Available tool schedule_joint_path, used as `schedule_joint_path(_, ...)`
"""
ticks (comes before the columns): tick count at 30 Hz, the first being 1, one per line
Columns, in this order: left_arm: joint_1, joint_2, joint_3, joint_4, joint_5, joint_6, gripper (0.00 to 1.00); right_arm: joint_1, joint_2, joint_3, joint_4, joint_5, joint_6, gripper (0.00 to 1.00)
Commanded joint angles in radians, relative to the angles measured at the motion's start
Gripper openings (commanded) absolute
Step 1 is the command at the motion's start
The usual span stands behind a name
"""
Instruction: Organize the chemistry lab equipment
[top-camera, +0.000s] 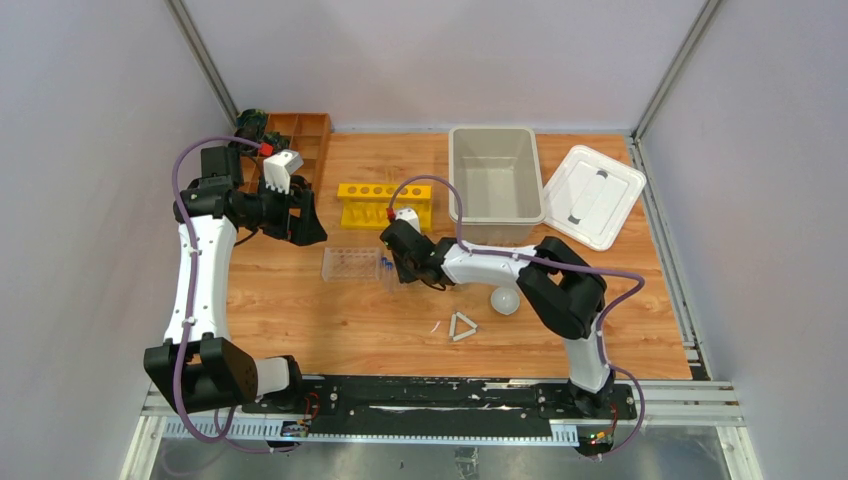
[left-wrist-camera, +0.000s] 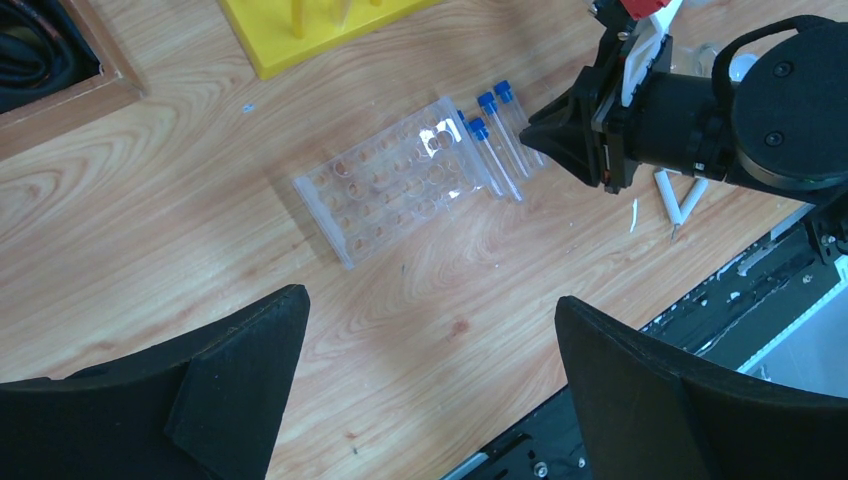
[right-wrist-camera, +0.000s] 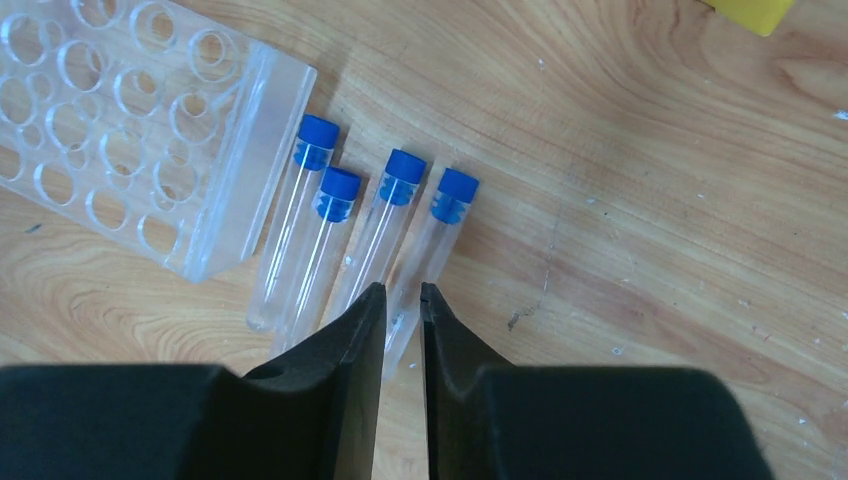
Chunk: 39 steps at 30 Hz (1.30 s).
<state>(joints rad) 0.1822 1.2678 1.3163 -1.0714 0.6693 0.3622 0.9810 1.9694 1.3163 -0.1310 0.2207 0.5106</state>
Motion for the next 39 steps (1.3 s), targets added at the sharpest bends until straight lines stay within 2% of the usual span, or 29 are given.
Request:
schedule_joint_path(1,0.008,-0.013,0.017,0.002,0.015,0.000,1.00,-0.022,0.028,0.035,-0.020,0.009,0.016,0.24)
schedule_joint_path(14,0.008,-0.021,0.017,0.002,0.020,0.001,1.00,-0.061,0.097,0.125,-0.082,0.016,-0.024,0.24)
schedule_joint_path(22,0.008,-0.019,0.020,0.002,0.053,-0.011,1.00,-0.067,-0.002,0.150,-0.095,0.007,-0.033,0.00)
schedule_joint_path(23,0.007,-0.019,0.017,0.002,0.059,-0.013,1.00,-0.067,-0.022,0.157,-0.091,0.000,-0.033,0.00)
schedule_joint_path(31,0.007,-0.039,-0.002,0.003,0.129,-0.005,1.00,-0.047,-0.151,0.253,-0.016,-0.076,-0.028,0.00)
schedule_joint_path(34,0.007,-0.042,0.001,0.003,0.122,-0.007,1.00,-0.040,-0.134,0.326,-0.107,-0.057,-0.049,0.01)
schedule_joint_path(39,0.008,-0.038,-0.001,0.003,0.127,-0.002,1.00,-0.042,-0.126,0.226,-0.149,-0.005,-0.051,0.23)
